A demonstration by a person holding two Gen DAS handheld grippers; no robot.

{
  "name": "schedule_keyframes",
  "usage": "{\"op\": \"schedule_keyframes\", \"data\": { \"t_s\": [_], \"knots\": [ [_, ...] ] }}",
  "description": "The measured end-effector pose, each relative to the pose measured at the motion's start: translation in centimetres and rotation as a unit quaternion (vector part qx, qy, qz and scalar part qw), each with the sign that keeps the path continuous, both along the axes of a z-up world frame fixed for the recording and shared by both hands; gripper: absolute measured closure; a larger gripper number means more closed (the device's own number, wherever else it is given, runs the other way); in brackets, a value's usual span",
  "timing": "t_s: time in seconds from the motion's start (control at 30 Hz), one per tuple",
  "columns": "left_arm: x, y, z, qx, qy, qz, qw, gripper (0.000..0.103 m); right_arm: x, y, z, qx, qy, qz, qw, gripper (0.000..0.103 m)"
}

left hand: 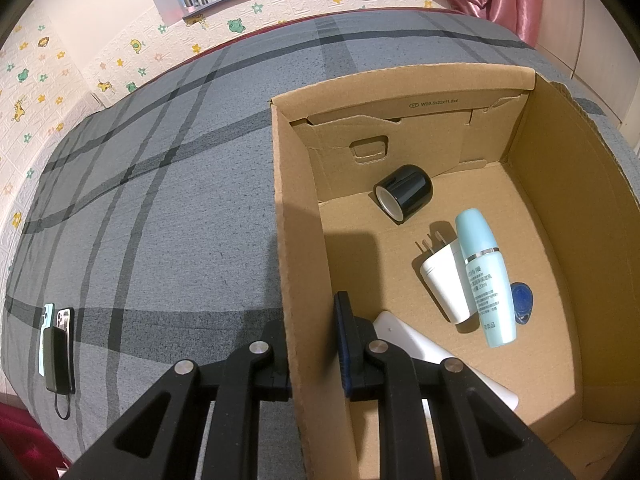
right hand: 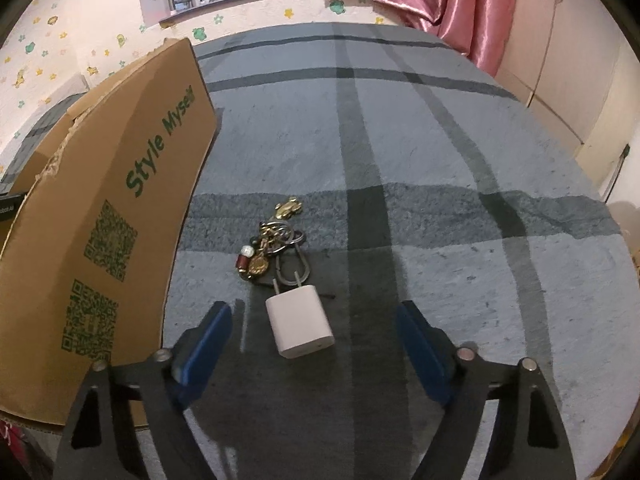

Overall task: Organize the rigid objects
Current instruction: 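Close the right tool on the white padlock, then lift the padlock with keys using the right tool toward the box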

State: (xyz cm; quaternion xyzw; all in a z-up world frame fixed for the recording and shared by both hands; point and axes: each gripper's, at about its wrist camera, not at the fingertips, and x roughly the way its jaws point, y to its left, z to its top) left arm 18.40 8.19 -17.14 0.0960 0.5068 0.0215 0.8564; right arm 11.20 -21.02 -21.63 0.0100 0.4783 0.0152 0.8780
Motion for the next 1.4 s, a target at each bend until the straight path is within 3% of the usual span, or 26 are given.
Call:
{"op": "schedule_keyframes", "data": {
  "t_s": [0.1, 0.13, 0.77, 1.4],
  "knots": [
    [0.0, 0.0, 0.0, 0.001, 0.0, 0.0, 1.0, 0.086, 0.3, 0.3, -0.4, 0.003, 0.011, 0.006, 1.0, 0.055],
    [0.0, 0.0, 0.0, 0.001, 0.0, 0.0, 1.0, 0.086, 0.3, 0.4, -0.5, 0.004, 0.016, 0.008, 1.0, 0.074],
    [-0.1, -0.1, -0.1, 0.005, 0.001, 0.0, 1.0, 0.086, -1.6, 1.3, 1.3, -0.018, -0.003, 0.007, 1.0, 0.075],
    [-0.1, -0.2, 0.0, 0.005, 0.0, 0.001, 1.0, 0.086, -2.1, 2.3, 7.1, -0.033, -0.054, 0.005, 0.998, 0.075]
  ]
}}
